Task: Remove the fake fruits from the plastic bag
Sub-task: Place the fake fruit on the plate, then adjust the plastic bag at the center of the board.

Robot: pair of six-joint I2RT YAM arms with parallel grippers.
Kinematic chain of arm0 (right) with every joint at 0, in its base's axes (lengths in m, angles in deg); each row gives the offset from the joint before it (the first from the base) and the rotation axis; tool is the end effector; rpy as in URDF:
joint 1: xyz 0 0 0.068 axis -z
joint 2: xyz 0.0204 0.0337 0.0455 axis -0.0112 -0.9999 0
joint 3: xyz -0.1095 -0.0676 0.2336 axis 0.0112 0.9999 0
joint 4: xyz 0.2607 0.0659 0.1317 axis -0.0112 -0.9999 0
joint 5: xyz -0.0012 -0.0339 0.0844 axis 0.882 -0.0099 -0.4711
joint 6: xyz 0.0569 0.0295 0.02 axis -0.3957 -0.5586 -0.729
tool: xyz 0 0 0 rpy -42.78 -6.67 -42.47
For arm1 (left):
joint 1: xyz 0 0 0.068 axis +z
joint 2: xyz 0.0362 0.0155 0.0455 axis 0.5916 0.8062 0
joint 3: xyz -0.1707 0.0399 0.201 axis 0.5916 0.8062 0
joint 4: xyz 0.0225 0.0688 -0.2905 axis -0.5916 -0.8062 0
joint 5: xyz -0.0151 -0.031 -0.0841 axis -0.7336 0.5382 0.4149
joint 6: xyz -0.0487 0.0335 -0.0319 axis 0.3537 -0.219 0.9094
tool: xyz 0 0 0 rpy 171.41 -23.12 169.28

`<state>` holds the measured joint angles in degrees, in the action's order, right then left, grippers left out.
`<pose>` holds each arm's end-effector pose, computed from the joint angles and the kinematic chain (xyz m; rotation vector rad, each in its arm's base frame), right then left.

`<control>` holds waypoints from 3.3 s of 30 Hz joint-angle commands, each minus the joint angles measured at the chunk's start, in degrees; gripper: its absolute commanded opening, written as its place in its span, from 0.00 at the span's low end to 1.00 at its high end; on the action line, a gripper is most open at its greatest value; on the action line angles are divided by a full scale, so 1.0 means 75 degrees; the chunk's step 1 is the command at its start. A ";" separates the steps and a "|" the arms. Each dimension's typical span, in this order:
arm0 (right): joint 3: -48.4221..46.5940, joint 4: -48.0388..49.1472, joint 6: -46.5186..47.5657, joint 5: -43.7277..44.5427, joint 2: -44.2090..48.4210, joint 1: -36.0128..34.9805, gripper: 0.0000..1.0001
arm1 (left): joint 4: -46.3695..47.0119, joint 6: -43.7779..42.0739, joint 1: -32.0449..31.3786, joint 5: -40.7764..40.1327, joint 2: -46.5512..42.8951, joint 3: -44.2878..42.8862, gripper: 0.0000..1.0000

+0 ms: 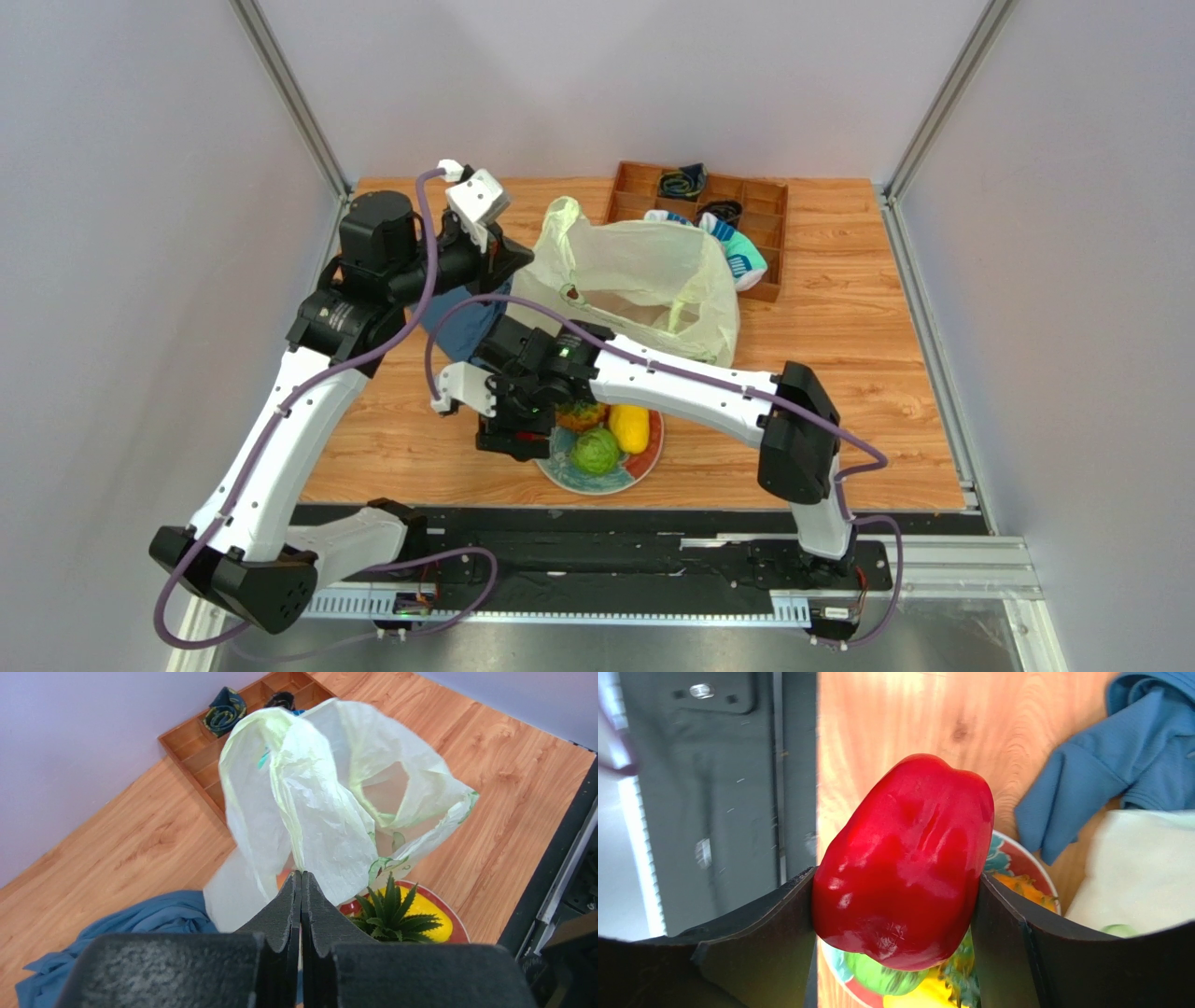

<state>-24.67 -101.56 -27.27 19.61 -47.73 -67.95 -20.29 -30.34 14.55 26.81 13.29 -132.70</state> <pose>0.1681 0.4372 0.2586 -2.0445 1.8127 0.5622 0.2599 -0.1313 0.4371 0.7937 1.6744 -0.6392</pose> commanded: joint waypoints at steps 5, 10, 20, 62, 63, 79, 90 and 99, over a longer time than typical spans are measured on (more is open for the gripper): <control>0.0413 0.0771 -0.0478 0.2410 -0.0573 -0.0494 0.58 | 0.0376 0.0061 0.0013 0.0323 -0.0088 0.0497 0.00; 0.1139 0.0900 -0.0560 0.2985 -0.0398 -0.0494 0.59 | 0.0541 0.0248 0.0013 0.0534 0.0088 0.0463 0.00; 0.1363 0.1018 -0.0572 0.3243 -0.0397 -0.0424 0.68 | 0.0775 0.0529 0.0013 0.0850 0.0369 0.0380 0.00; 0.1117 0.1451 0.0283 0.1367 0.1401 0.4310 0.63 | -0.0127 -0.0184 0.0013 0.0944 0.1786 -0.2030 0.00; 0.1094 0.1544 0.0272 0.1472 0.1164 0.4484 0.63 | -0.0220 -0.0231 0.0013 0.0979 0.2124 -0.2243 0.00; -0.0072 0.2624 0.0354 0.4393 0.2001 0.7181 0.69 | -0.1007 -0.0829 0.0001 0.1647 0.5072 -0.6664 0.00; 0.4120 0.1065 -0.0220 0.0996 0.5649 0.5881 0.68 | -0.0783 -0.1908 -0.0046 0.1449 0.1483 -0.0125 0.00; 0.2301 0.2423 0.0096 0.0514 0.4362 0.5834 0.63 | -0.1158 -0.1638 -0.0046 0.1144 0.1366 -0.0334 0.00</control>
<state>-1.79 -91.35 -27.53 27.43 -10.29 -24.15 -29.23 -41.60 14.31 36.06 26.31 -133.11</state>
